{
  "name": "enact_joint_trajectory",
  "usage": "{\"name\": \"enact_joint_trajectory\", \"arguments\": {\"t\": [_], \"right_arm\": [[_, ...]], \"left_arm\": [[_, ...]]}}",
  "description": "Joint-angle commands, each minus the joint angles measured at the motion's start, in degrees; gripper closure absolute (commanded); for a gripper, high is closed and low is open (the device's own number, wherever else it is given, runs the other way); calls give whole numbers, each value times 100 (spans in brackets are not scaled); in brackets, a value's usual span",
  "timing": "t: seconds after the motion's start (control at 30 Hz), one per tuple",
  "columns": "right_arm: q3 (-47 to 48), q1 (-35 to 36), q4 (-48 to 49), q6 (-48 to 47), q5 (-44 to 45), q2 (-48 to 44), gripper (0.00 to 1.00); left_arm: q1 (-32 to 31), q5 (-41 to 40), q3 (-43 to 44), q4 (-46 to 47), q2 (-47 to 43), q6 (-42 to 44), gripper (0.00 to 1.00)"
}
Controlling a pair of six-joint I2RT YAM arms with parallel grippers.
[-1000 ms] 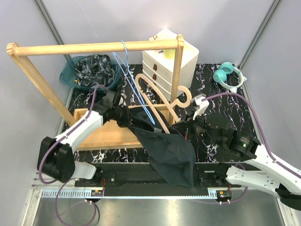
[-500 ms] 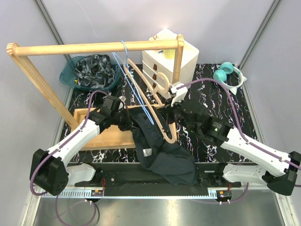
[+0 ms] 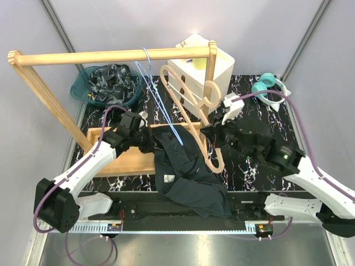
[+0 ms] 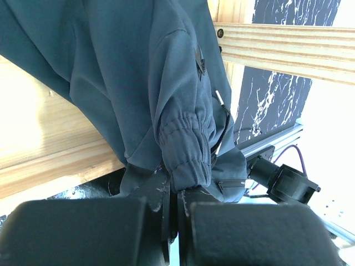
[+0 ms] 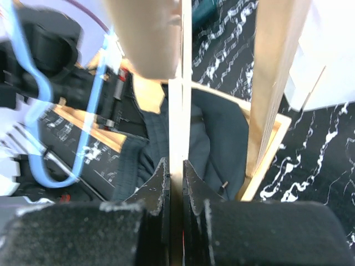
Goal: Remove the shorts from the hanger
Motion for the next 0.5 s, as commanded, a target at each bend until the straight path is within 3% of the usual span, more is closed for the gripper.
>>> {"name": "enact_joint_trajectory", "arguments": {"t": [0.0,0.2,0.47], "right_arm": [[1012,34,-751,-3,1,-99,100],[2050,34,-997,-231,-42,234,100],[4017,34,-1551,-179,167,1728,100]], "left_arm": [[13,-111,350,98,-74,88,100],[22,-32,324,90,-152,18,100],[22,-32,175,28,-565,-158,100]]}}
